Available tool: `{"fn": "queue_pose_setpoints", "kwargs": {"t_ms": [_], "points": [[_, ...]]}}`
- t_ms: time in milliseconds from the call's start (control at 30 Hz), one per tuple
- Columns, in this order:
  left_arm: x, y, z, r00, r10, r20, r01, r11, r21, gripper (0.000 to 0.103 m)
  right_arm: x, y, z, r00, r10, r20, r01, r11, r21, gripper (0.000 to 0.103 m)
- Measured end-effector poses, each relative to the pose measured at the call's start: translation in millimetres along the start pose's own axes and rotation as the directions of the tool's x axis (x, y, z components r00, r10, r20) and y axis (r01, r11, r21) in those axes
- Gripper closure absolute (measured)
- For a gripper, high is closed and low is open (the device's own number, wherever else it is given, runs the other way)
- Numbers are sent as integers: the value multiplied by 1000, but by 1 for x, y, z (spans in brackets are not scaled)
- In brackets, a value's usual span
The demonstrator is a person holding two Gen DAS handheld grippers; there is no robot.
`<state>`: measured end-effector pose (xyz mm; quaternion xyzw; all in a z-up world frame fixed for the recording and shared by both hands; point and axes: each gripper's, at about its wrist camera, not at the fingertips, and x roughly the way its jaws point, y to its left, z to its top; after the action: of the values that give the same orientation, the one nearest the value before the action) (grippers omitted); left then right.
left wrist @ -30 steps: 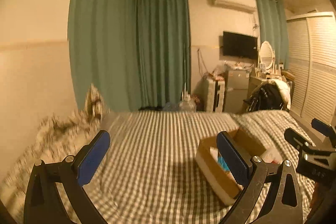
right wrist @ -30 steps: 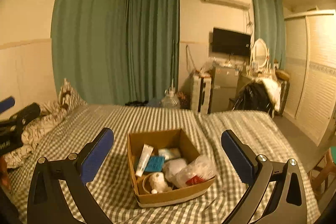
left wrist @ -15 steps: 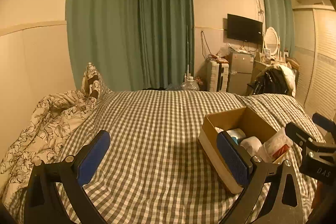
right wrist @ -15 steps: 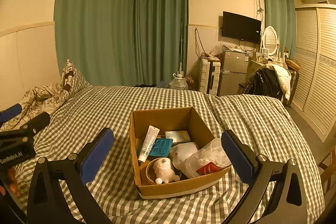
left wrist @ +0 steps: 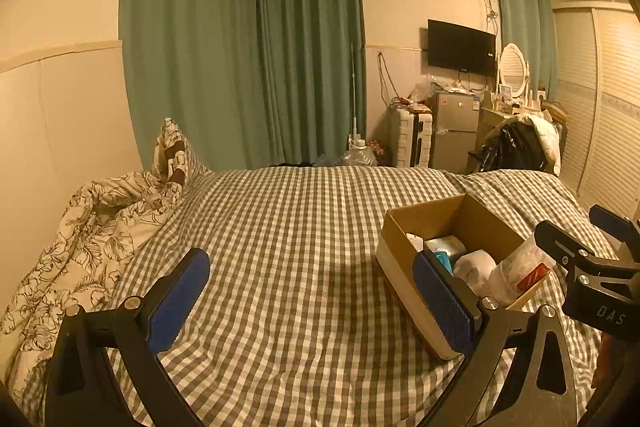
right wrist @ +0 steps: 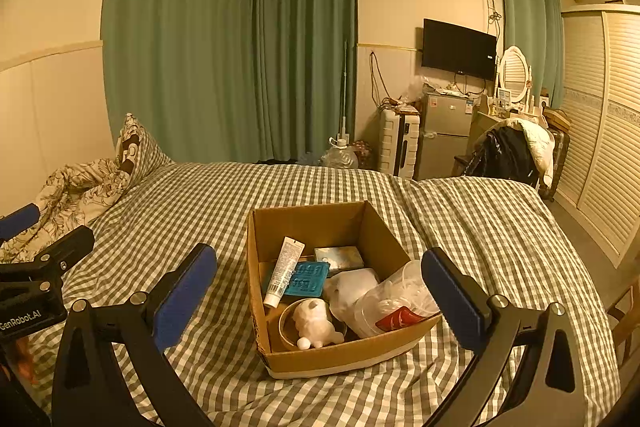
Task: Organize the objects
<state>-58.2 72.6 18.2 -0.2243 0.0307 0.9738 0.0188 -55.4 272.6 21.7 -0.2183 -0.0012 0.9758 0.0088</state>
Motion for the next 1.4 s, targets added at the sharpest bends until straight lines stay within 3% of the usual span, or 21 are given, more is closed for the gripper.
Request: {"fn": "queue_pose_setpoints", "kwargs": {"t_ms": [1400], "points": [[1,4,-5,1000,14,-8,-14,1000,-9,0,5,4,-3,1000,11,-12,-11,1000,-2,0]]}}
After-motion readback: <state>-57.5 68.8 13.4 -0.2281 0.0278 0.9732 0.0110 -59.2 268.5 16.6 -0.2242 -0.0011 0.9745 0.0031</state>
